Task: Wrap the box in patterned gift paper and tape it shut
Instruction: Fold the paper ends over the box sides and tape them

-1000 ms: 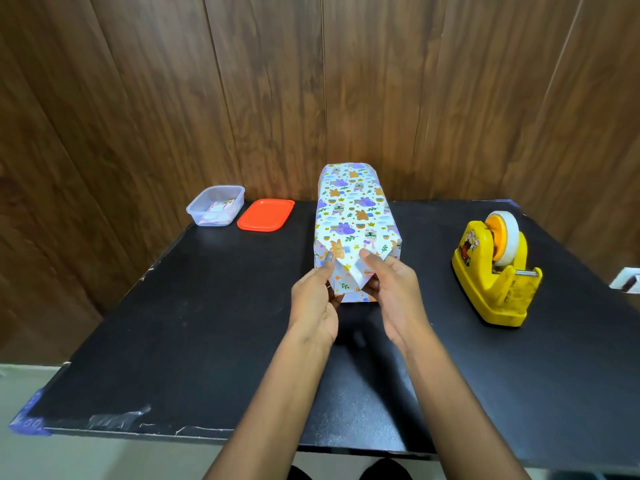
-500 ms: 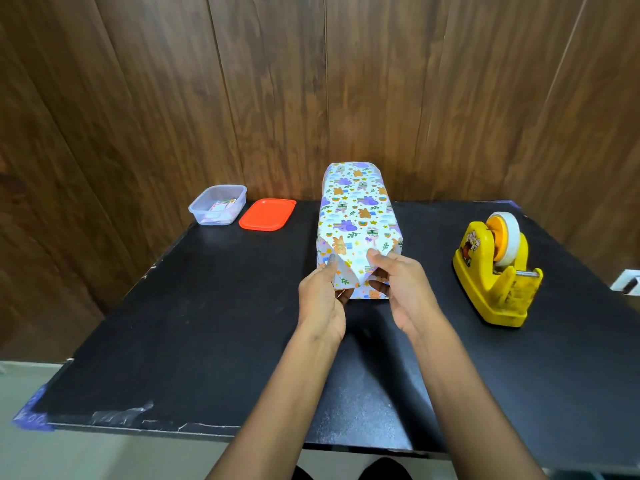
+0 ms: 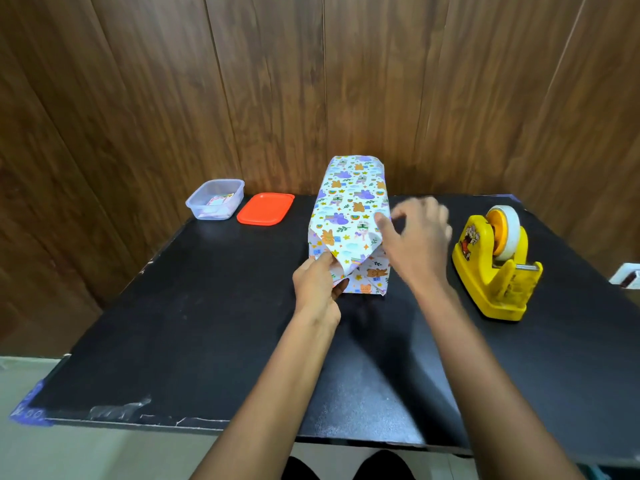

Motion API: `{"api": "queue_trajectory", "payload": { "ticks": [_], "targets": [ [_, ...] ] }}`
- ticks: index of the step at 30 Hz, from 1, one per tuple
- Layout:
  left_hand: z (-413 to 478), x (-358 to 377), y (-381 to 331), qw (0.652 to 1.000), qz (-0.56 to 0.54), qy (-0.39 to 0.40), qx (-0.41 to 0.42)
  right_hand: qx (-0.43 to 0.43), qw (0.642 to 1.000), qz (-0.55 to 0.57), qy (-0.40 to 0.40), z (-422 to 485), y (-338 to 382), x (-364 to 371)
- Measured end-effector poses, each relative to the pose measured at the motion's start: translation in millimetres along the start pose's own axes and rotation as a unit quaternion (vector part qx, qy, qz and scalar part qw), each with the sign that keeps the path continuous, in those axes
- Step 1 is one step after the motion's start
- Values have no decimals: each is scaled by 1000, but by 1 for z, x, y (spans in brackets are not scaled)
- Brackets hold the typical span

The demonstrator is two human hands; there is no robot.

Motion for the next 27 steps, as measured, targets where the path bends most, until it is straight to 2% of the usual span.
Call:
{"api": "queue_trajectory", "payload": {
  "ticks": [1,3,5,6,14,19,22,25,27],
  "targets": [
    [1,0,0,1000,0,-1,-4,-53,997,3,53,12,6,8],
    [1,-1,-1,1000,-5,0,-21,-140,970,-7,199,31,17,28],
    [2,0,-4,999,-18,9,-45,-176,934,-20,311,38,25,42],
    [4,1,-7,998,-27,13,-54,-186,923,-27,335,39,27,46],
    [26,8,-27,994,-49,59,-74,-223,905,-24,361,34,28,44],
    [21,11,-27,987,-97,108,-66,-244,900,-70,355,37,31,43],
    [17,12,-25,989,-48,133,-43,-244,901,-57,355,38,34,44],
    [18,6,-19,994,9,103,-22,-233,903,-45,357,37,33,48],
    [20,2,-16,996,9,87,-27,-228,907,-44,351,35,33,51]
  ]
}}
Point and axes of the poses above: each hand's wrist, its own z-axis towards the middle knuckle, its own x-axis out of the palm, y = z × x, the point moved 5 cm from there along z, towards the middle knuckle, and after that the axes turned 10 degrees about -z, right-handed, at the moved point
